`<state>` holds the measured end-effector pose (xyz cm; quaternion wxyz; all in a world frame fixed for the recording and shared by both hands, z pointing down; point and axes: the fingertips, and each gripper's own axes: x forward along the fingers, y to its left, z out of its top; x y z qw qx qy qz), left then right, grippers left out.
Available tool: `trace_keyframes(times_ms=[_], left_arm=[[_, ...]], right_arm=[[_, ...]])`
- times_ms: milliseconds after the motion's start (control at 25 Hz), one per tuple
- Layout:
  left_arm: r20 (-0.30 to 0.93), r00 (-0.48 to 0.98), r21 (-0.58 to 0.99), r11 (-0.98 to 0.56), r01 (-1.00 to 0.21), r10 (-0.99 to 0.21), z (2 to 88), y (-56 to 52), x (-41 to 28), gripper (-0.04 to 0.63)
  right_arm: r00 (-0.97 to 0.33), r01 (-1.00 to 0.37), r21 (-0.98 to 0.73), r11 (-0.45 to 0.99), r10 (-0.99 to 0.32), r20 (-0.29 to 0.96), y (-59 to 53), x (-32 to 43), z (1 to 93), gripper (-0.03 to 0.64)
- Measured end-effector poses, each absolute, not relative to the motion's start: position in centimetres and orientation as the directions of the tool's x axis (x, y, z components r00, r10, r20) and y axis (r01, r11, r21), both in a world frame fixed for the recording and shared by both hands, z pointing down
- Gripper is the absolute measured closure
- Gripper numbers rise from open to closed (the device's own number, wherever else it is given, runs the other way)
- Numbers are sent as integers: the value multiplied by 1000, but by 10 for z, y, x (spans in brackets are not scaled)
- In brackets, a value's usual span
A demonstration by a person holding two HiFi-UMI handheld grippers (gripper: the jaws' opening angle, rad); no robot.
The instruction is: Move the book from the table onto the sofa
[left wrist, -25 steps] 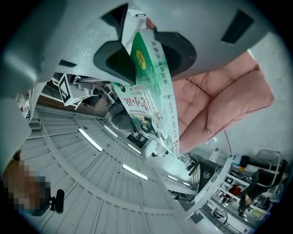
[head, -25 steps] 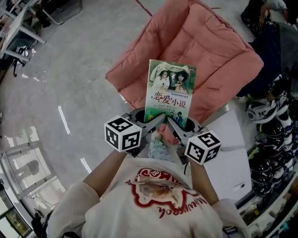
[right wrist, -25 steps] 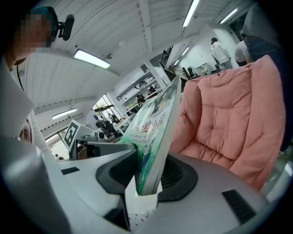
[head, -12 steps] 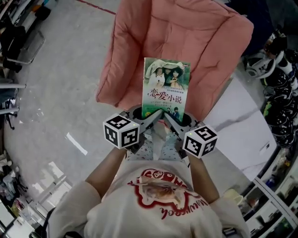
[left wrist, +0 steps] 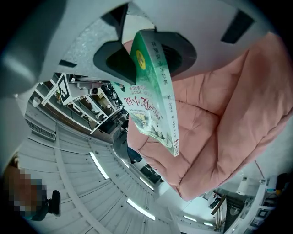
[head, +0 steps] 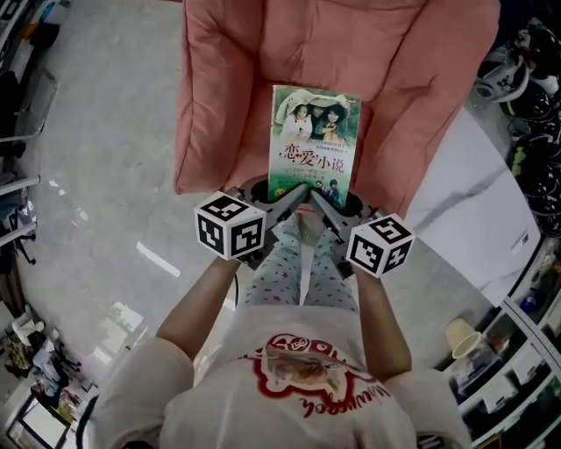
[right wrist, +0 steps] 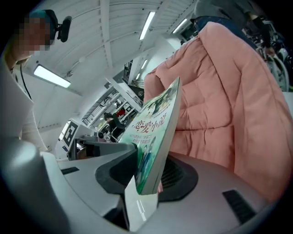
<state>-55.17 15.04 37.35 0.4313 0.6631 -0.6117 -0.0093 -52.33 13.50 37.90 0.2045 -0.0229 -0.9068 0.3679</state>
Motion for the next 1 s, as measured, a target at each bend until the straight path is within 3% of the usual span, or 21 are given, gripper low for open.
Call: trace_keyframes(times_ms=[1000], left_arm=[[618, 254, 604, 243, -759, -744, 551, 162, -599, 466]], right_arm=[[-861, -197, -751, 630, 254, 440, 147, -570, 557, 483]])
